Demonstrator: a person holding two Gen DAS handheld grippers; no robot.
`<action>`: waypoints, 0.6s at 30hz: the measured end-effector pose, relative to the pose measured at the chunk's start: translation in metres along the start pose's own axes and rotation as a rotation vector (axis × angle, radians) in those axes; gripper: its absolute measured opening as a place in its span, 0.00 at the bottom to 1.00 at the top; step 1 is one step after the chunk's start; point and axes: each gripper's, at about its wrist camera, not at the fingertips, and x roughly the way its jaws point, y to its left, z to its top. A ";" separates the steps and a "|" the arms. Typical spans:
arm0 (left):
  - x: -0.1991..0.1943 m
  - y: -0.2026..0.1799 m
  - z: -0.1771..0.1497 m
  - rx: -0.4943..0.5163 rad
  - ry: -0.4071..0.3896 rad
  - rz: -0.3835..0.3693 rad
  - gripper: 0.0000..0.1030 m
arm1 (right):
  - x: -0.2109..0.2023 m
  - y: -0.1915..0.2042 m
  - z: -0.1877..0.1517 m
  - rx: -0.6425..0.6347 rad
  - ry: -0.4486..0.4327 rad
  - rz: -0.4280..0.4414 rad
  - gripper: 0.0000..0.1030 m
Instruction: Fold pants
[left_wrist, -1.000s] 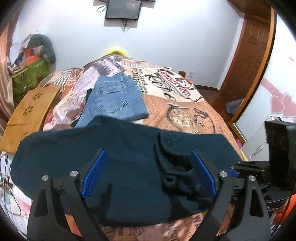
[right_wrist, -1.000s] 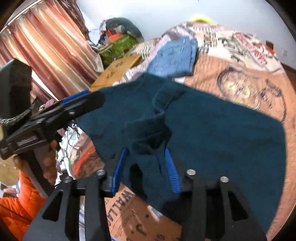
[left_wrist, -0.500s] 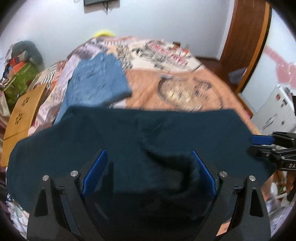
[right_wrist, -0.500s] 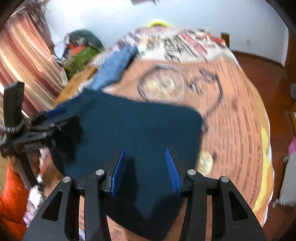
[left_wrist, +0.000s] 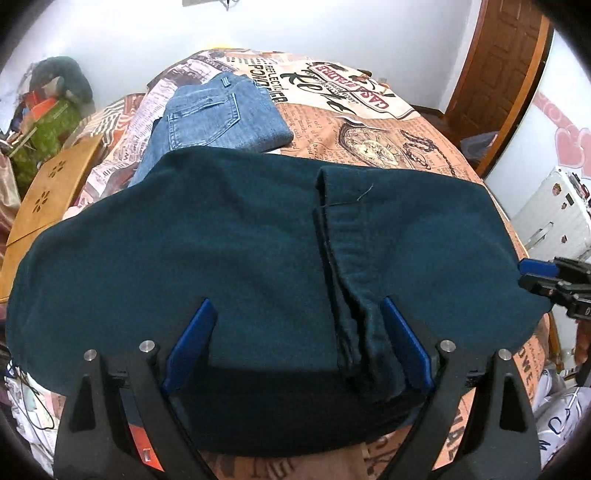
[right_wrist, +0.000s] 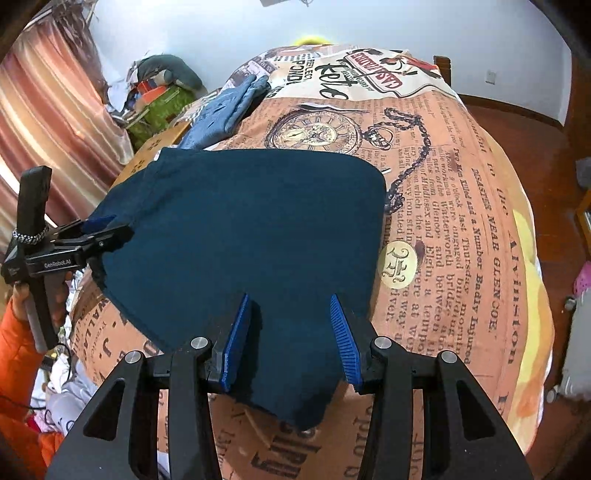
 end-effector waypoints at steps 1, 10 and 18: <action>0.002 0.002 0.000 -0.004 -0.002 0.005 0.96 | 0.000 0.000 0.003 -0.004 0.008 -0.005 0.40; -0.008 0.018 0.005 -0.120 0.027 -0.078 0.96 | -0.012 0.029 0.029 -0.077 -0.045 0.008 0.40; -0.088 0.063 -0.006 -0.178 -0.166 -0.005 0.95 | -0.010 0.064 0.059 -0.133 -0.094 0.035 0.40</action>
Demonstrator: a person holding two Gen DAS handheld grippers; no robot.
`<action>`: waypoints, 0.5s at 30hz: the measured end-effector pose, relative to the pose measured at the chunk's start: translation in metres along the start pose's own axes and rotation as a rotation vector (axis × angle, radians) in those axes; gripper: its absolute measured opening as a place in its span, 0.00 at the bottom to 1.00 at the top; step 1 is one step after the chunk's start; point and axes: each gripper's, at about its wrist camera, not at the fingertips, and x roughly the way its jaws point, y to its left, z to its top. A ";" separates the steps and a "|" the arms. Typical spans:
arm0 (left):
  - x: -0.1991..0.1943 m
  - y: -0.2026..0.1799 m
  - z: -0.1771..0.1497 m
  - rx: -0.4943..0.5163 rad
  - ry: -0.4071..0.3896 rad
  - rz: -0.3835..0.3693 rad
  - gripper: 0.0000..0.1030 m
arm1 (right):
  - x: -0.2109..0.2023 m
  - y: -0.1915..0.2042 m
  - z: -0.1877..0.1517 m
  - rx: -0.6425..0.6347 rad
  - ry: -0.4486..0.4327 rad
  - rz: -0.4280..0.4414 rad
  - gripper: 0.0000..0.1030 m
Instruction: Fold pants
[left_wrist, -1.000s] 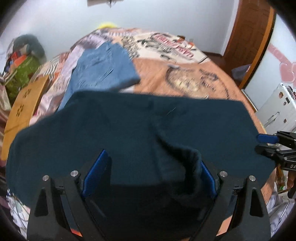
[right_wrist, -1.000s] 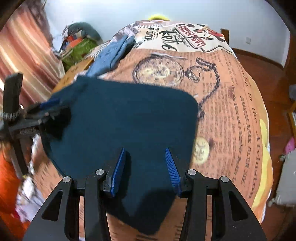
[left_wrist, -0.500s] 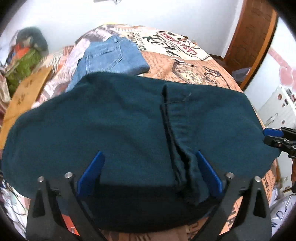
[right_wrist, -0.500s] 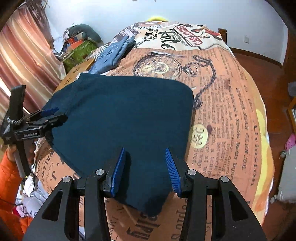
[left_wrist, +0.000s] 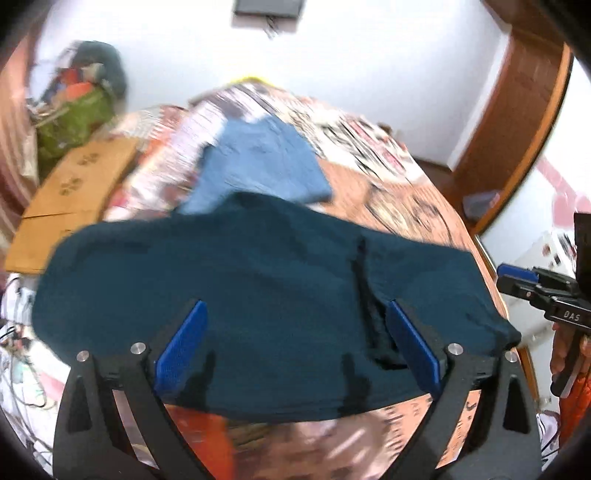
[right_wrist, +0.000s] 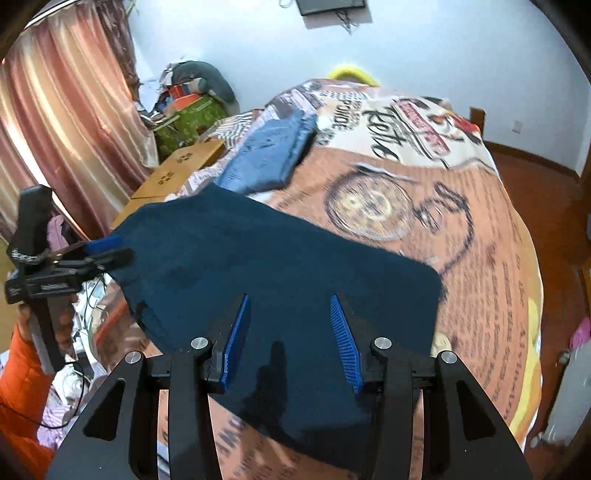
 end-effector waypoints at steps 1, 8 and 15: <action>-0.008 0.013 0.001 -0.019 -0.015 0.019 0.95 | 0.003 0.005 0.005 -0.009 -0.004 0.005 0.40; -0.018 0.106 -0.029 -0.223 0.017 0.157 0.95 | 0.025 0.038 0.020 -0.049 0.009 0.049 0.40; -0.005 0.159 -0.072 -0.380 0.094 0.154 0.95 | 0.060 0.065 0.017 -0.118 0.091 0.029 0.40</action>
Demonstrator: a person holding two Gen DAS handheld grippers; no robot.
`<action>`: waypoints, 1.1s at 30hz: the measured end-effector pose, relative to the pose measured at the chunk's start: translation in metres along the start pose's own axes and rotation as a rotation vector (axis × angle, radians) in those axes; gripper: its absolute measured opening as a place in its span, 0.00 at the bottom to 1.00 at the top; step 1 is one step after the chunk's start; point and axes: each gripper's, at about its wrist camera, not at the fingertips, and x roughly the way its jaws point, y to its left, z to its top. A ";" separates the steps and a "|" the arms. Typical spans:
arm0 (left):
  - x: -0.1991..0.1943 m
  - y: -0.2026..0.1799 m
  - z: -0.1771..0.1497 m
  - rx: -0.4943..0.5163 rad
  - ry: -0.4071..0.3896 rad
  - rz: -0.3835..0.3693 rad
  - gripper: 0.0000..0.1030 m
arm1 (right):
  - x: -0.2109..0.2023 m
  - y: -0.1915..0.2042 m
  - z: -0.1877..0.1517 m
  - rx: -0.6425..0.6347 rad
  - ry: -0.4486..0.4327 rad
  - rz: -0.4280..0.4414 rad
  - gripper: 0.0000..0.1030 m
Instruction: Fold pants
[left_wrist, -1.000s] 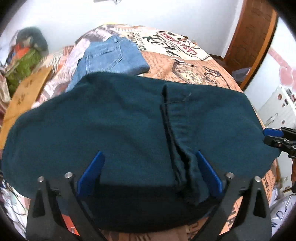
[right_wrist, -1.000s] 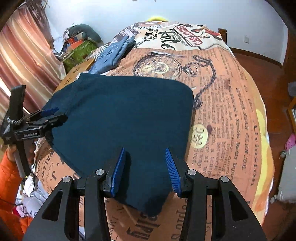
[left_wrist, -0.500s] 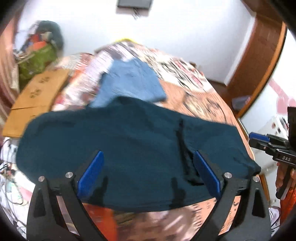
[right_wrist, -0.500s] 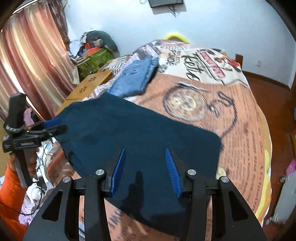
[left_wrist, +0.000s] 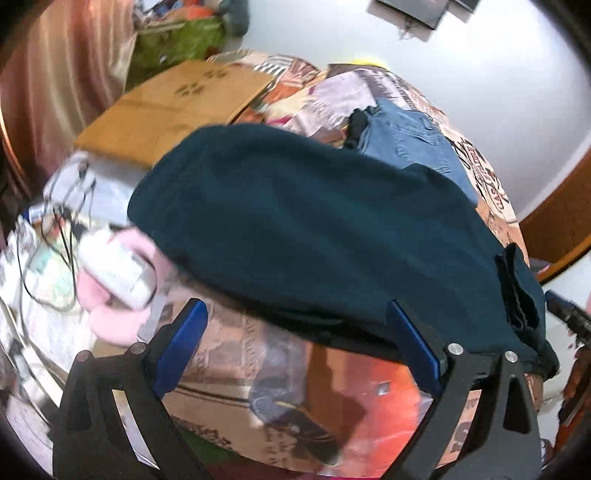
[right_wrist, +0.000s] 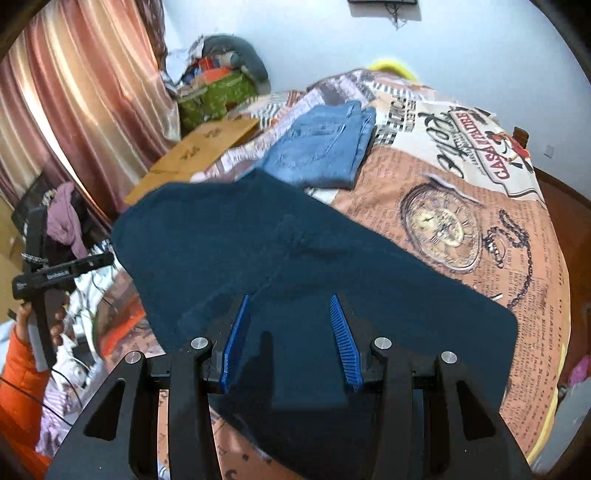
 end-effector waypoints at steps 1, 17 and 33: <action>0.003 0.006 -0.002 -0.029 0.011 -0.019 0.95 | 0.005 0.002 -0.001 -0.004 0.020 0.002 0.40; 0.045 0.053 0.001 -0.300 0.041 -0.250 0.96 | 0.031 0.009 -0.014 -0.044 0.111 -0.034 0.41; 0.075 0.052 0.035 -0.342 -0.016 -0.065 0.72 | 0.032 0.004 -0.015 -0.030 0.102 -0.003 0.42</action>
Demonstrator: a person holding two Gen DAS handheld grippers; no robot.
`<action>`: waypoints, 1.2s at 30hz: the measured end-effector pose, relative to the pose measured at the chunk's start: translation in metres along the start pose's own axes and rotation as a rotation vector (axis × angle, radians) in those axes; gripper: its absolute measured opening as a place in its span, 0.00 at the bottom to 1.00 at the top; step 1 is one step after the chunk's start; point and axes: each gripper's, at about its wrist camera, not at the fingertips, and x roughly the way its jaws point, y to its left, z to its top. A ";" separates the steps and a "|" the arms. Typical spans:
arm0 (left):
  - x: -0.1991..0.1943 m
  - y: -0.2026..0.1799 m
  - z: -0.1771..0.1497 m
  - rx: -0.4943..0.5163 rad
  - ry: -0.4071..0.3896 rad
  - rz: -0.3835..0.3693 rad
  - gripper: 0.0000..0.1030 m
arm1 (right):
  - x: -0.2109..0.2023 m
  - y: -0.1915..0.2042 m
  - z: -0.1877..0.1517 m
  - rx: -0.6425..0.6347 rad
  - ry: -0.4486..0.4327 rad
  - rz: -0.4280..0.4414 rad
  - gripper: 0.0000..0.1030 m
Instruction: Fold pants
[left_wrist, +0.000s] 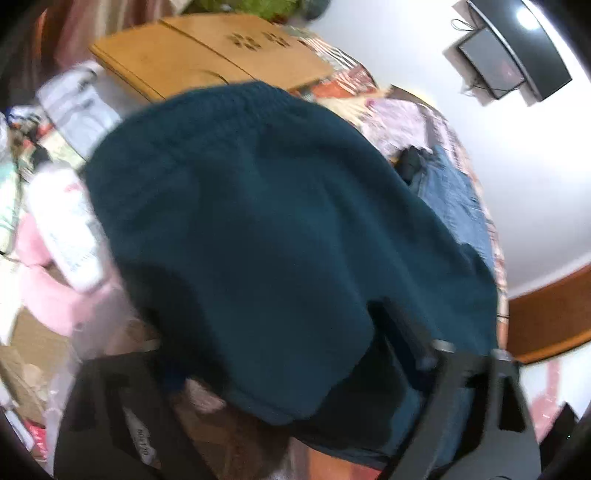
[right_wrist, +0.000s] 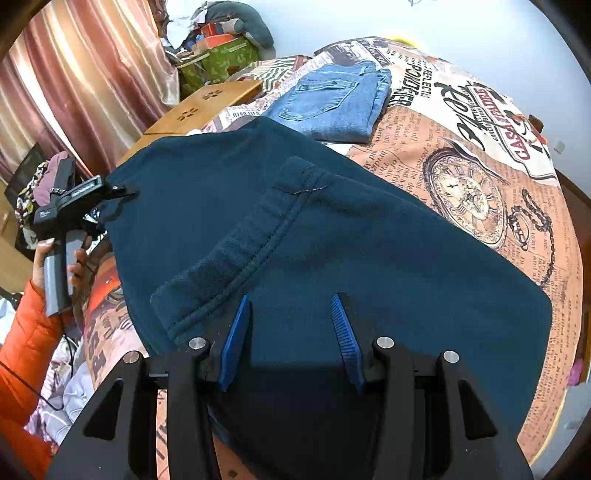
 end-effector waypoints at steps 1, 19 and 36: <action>0.000 0.000 0.001 0.004 -0.009 0.009 0.67 | 0.000 -0.001 0.000 0.000 -0.001 0.002 0.42; -0.061 -0.064 0.006 0.251 -0.192 0.059 0.23 | -0.007 -0.005 -0.005 0.036 -0.028 0.034 0.42; -0.156 -0.244 -0.044 0.669 -0.443 -0.107 0.21 | -0.094 -0.093 -0.056 0.240 -0.155 -0.087 0.42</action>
